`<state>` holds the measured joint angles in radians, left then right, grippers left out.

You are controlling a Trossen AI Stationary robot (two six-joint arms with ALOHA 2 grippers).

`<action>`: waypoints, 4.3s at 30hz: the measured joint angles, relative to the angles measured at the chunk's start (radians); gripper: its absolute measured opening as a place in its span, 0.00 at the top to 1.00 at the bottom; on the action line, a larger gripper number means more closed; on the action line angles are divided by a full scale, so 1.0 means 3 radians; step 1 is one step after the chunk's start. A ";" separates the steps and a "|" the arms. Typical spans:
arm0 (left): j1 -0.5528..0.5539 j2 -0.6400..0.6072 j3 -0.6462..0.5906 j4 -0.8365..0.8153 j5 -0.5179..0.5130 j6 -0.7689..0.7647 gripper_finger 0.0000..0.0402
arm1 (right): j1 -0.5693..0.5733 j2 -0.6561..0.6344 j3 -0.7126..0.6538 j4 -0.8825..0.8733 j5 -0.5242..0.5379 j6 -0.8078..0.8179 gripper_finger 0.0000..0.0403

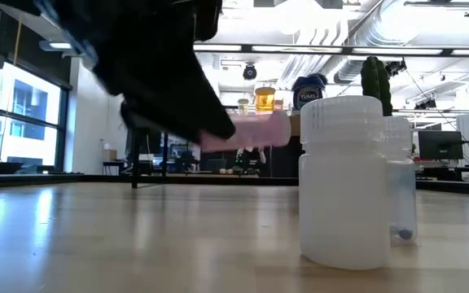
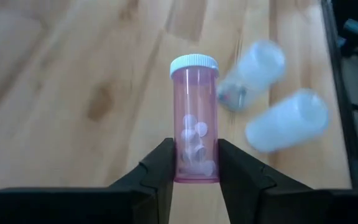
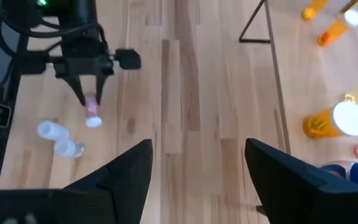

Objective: Pick and place medicine bottles onto shelf by color
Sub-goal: Put the pink pill bottle on the shelf

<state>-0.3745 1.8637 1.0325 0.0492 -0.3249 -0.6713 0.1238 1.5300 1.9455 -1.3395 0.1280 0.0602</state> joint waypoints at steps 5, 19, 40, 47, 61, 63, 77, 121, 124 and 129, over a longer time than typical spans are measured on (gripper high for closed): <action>0.0221 -0.0150 0.0003 0.0018 0.0015 0.0231 0.75 | 0.0000 0.0000 0.0006 0.0047 -0.0001 0.0038 0.38; 0.1006 -0.0761 0.0004 -0.0027 0.0456 0.1142 0.75 | 0.0000 -0.0001 0.0005 0.0131 0.0297 0.0342 0.38; 0.2036 -0.1546 0.0004 0.0184 0.1218 0.1927 0.75 | -0.0217 -0.0001 0.0002 0.1440 0.1234 0.1239 0.38; 0.2210 -0.1654 0.0005 0.0441 0.1221 0.1927 0.75 | -0.0417 -0.0002 0.0002 0.1636 0.1234 0.1690 0.38; 0.2332 -0.1661 0.0005 0.1056 0.1172 0.2116 0.75 | -0.0936 0.0024 0.0002 0.1639 0.0666 0.2340 0.38; 0.2334 -0.1661 0.0005 0.1112 0.1103 0.2128 0.75 | -0.0973 0.0064 0.0002 0.1640 0.0616 0.2329 0.38; 0.2541 -0.1659 0.0004 0.1202 0.0945 0.2160 0.75 | -0.1047 0.0192 -0.0001 0.1867 0.0336 0.2037 0.38; 0.2565 -0.1659 0.0004 0.1198 0.0866 0.2244 0.73 | -0.1066 0.0348 -0.0001 0.1984 0.0441 0.1862 0.75; 0.2566 -0.1659 0.0004 0.1191 0.0857 0.2251 0.70 | -0.1094 0.0347 -0.0001 0.1986 0.0443 0.1808 0.75; 0.2588 -0.1659 0.0005 0.1043 0.0822 0.2353 0.61 | -0.1178 0.0339 -0.0001 0.1987 0.0458 0.1778 0.75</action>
<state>0.4018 1.3659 1.0340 0.3622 -0.0783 0.0348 -0.2295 1.6318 1.9453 -0.7433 0.2653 0.5938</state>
